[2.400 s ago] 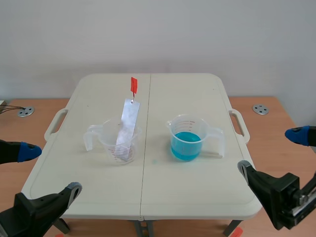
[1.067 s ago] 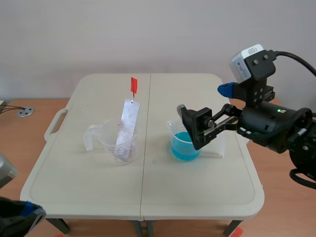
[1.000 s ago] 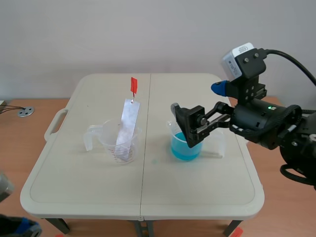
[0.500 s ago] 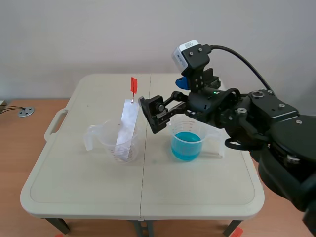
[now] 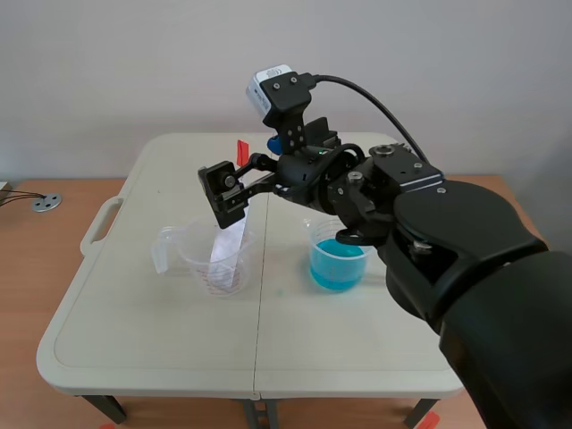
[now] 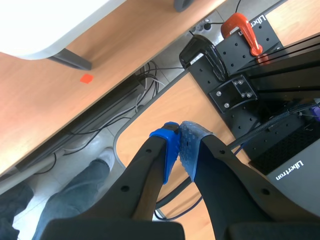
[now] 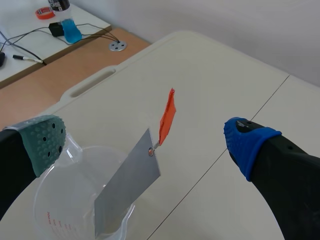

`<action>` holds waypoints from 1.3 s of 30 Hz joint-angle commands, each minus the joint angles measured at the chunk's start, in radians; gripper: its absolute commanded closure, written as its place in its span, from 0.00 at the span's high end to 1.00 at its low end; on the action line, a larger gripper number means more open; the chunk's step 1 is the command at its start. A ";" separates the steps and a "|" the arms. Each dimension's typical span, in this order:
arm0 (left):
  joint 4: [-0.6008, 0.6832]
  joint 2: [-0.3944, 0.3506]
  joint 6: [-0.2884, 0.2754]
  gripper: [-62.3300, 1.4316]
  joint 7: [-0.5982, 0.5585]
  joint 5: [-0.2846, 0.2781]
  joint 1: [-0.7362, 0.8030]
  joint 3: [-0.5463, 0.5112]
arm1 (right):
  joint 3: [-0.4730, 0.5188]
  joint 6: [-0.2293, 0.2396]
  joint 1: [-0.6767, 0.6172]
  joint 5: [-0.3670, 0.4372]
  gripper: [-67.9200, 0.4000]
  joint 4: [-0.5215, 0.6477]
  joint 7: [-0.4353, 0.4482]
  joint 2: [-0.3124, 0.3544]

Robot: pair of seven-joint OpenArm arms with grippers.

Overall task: Hold the metal plate by the orange handle, dip it into the blue solution, take it out and point at it, then put the plate back in the beaker on the left.
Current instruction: 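Lift the metal plate out of the left beaker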

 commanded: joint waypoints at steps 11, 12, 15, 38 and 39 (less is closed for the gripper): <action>0.005 0.005 -0.002 0.05 -0.010 -0.006 0.010 -0.002 | 0.001 0.001 0.092 0.007 0.98 -0.104 0.010 -0.068; 0.005 0.005 -0.002 0.05 -0.009 -0.006 0.008 -0.002 | 0.001 0.001 0.095 0.007 0.98 -0.111 0.010 -0.069; 0.005 0.005 -0.002 0.05 -0.009 -0.006 0.008 -0.002 | 0.001 0.000 0.096 0.007 0.98 -0.120 0.011 -0.072; 0.005 0.005 -0.002 0.05 -0.010 -0.006 0.008 -0.002 | 0.001 0.012 0.093 0.008 0.15 -0.120 0.039 -0.072; 0.005 0.005 -0.002 0.05 -0.010 -0.006 0.008 -0.002 | 0.001 0.012 0.093 0.008 0.11 -0.120 0.043 -0.072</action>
